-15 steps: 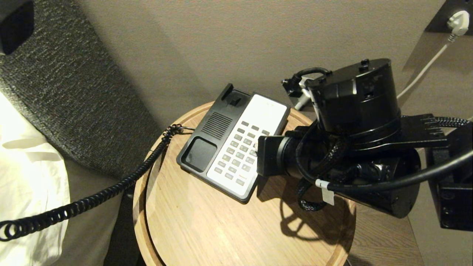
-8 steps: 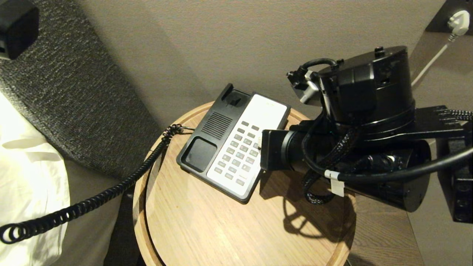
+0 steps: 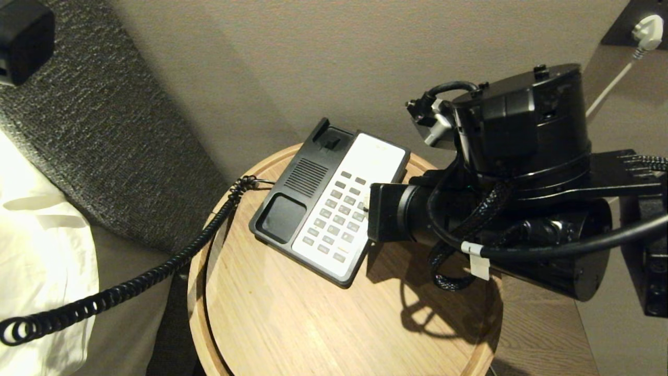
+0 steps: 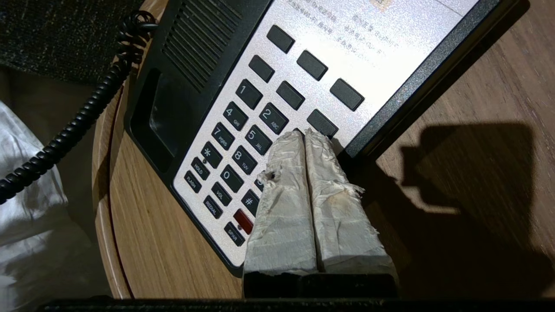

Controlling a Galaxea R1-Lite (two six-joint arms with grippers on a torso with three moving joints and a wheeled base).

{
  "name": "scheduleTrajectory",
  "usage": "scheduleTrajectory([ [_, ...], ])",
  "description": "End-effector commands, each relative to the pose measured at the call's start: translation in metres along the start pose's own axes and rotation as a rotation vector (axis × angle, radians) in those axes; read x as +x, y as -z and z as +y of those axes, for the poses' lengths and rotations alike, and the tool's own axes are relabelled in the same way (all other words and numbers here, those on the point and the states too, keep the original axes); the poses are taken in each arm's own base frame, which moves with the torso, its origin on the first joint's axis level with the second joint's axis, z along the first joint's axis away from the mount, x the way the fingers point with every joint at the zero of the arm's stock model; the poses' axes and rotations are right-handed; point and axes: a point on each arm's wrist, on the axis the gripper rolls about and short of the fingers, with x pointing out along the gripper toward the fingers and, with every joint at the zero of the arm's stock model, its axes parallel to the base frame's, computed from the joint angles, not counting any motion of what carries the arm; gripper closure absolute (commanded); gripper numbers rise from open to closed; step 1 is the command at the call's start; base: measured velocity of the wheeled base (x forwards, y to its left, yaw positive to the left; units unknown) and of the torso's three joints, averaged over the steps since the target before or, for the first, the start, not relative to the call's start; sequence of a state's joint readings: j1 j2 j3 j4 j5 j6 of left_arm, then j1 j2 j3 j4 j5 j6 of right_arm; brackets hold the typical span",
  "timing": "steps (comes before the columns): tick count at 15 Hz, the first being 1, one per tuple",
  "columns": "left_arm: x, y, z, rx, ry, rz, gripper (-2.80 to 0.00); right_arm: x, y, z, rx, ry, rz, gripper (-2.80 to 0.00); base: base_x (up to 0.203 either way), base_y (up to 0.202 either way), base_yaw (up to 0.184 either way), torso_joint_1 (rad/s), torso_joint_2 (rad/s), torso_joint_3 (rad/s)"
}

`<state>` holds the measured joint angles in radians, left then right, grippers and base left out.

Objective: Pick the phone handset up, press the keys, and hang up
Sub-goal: Dial the number

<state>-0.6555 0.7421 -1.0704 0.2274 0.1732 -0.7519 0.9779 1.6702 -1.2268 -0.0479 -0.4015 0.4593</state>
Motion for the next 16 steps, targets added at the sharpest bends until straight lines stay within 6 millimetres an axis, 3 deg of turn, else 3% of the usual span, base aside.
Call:
scheduleTrajectory([
  [1,0.0001,0.0,0.0,-0.004,-0.001,0.0,0.0,0.0028,0.0023,0.0023,-0.002,-0.001,0.005,0.0,0.0,0.0,0.0,0.0,0.0,0.0],
  [16,-0.0023,-0.0005,0.0001,-0.007,0.004,-0.005,0.0,0.0082,0.0071,0.0029,-0.014,0.01,0.02,0.0,0.0,0.0,0.0,0.0,0.0,0.0],
])
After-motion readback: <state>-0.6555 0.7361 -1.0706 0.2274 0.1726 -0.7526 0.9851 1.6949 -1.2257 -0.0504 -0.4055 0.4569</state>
